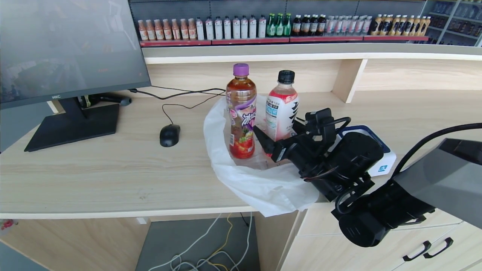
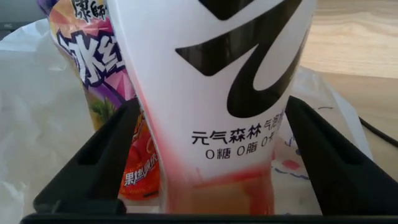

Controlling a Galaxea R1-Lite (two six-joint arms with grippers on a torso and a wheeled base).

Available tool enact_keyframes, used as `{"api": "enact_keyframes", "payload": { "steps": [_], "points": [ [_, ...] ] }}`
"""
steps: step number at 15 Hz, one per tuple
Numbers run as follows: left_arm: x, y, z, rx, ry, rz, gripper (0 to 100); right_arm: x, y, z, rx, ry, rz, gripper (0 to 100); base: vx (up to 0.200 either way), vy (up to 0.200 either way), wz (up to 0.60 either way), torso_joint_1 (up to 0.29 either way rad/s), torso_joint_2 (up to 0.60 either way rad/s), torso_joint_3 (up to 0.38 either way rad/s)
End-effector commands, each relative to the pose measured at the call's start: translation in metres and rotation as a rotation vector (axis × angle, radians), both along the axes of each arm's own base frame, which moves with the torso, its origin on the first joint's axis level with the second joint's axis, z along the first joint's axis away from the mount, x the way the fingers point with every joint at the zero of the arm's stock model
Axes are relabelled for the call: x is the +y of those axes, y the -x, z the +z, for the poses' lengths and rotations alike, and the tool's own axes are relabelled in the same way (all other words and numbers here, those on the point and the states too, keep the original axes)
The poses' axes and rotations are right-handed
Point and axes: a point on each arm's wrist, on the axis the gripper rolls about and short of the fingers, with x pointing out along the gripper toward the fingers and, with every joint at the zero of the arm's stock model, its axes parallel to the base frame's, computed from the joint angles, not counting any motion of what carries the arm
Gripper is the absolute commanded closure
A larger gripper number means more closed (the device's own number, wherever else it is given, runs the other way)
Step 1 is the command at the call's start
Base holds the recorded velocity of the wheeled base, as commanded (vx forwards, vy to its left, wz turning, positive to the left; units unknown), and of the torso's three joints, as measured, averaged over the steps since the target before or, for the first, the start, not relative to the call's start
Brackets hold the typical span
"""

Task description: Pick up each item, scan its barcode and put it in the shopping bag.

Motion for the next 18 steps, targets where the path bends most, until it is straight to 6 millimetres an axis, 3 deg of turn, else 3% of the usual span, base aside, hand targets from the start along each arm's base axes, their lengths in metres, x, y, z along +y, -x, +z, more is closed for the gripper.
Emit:
{"api": "enact_keyframes", "payload": {
  "steps": [1, 7, 11, 13, 14, 16, 18],
  "points": [
    [0.0, 0.0, 0.0, 0.0, 0.0, 0.0, 0, -0.003, 0.005, 0.006, -0.01, -0.006, 0.001, 0, 0.0, 0.0, 0.0, 0.0, 0.0, 0.0],
    [0.0, 0.0, 0.0, 0.0, 0.0, 0.0, 0, -0.018, 0.025, 0.019, -0.013, -0.002, -0.004, 0, 0.0, 0.0, 0.0, 0.0, 0.0, 0.0],
    [0.0, 0.0, 0.0, 0.0, 0.0, 0.0, 0, -0.038, 0.058, 0.031, -0.01, 0.013, -0.007, 0, 0.0, 0.0, 0.0, 0.0, 0.0, 0.0],
    [0.0, 0.0, 0.0, 0.0, 0.0, 0.0, 0, -0.057, 0.084, 0.038, -0.01, 0.019, -0.011, 0, 0.0, 0.0, 0.0, 0.0, 0.0, 0.0],
    [0.0, 0.0, 0.0, 0.0, 0.0, 0.0, 0, -0.059, 0.087, 0.039, -0.01, 0.019, -0.011, 0, 0.0, 0.0, 0.0, 0.0, 0.0, 0.0],
    [0.0, 0.0, 0.0, 0.0, 0.0, 0.001, 0, -0.094, 0.139, 0.042, -0.012, 0.033, -0.019, 0, 0.0, 0.0, 0.0, 0.0, 0.0, 0.0],
    [0.0, 0.0, 0.0, 0.0, 0.0, 0.0, 0, -0.122, 0.182, 0.025, 0.029, 0.071, -0.022, 0, 0.0, 0.0, 0.0, 0.0, 0.0, 0.0]
  ]
}}
